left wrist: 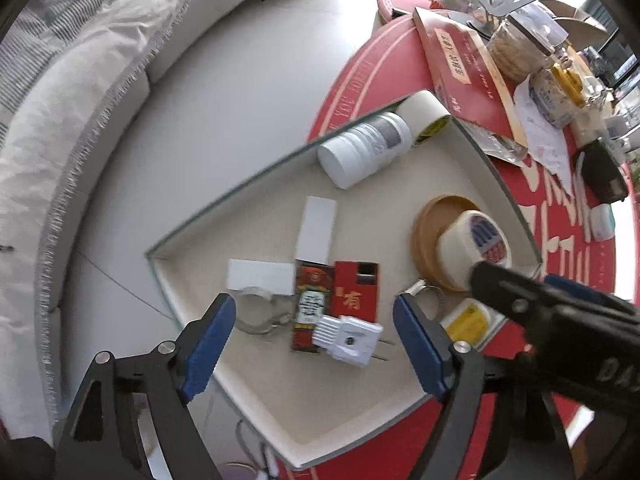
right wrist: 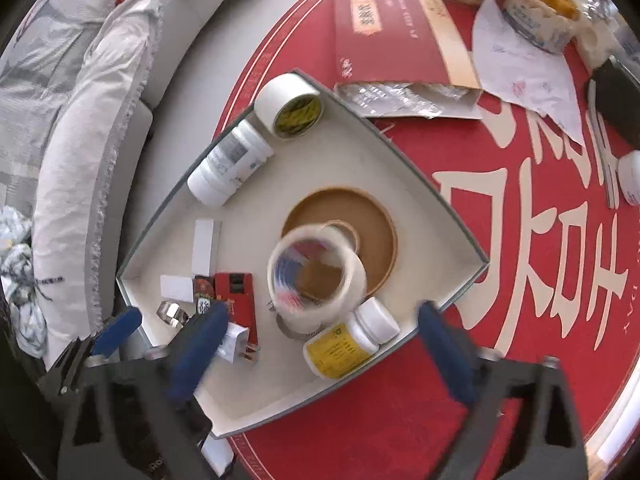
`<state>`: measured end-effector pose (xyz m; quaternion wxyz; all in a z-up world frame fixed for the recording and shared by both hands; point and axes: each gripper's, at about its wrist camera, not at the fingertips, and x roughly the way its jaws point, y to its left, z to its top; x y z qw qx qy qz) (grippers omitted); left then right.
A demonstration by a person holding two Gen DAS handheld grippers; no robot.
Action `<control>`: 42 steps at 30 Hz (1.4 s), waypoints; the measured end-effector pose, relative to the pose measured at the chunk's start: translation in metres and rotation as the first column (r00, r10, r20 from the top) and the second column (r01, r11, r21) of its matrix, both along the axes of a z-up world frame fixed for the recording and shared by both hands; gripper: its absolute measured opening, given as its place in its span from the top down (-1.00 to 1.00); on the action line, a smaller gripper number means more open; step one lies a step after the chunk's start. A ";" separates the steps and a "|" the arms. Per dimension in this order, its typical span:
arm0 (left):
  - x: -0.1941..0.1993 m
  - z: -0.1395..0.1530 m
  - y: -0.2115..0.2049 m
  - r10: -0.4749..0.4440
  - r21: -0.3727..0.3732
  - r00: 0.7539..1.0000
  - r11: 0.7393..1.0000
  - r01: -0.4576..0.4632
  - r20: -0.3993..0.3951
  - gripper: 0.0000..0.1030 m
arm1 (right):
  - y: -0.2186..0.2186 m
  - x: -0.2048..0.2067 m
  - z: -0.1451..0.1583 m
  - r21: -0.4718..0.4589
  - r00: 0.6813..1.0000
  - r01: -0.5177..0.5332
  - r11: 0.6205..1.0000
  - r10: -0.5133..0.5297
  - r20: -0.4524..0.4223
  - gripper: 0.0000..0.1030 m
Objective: Organize rigid objects
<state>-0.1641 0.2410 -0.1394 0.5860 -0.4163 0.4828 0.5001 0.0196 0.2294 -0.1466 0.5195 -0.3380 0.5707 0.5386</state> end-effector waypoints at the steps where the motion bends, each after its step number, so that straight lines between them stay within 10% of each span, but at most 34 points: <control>1: 0.000 0.006 -0.002 -0.008 0.021 1.000 1.000 0.009 -0.018 -0.63 | -0.002 0.002 0.002 -0.001 1.000 -0.001 1.000 0.001 0.000 -0.91; 5: -0.001 0.037 -0.012 -0.058 0.110 0.998 0.993 0.054 0.032 -0.65 | -0.019 0.015 0.013 -0.013 0.999 0.035 0.999 -0.036 -0.029 -0.98; 9: -0.006 0.040 -0.017 -0.070 -0.008 0.993 0.997 0.071 0.096 -0.69 | -0.048 0.030 0.033 0.021 0.996 0.089 0.996 -0.089 -0.016 -0.98; 19: 0.000 0.030 -0.046 -0.068 -0.058 0.996 0.996 0.064 -0.064 -0.69 | -0.096 0.029 0.033 -0.046 0.995 0.095 0.994 -0.093 0.044 -0.98; 42: -0.013 0.029 -0.049 -0.034 -0.078 0.996 0.997 0.028 -0.077 -0.69 | -0.080 0.005 0.033 -0.073 0.997 0.042 0.996 -0.037 0.065 -0.98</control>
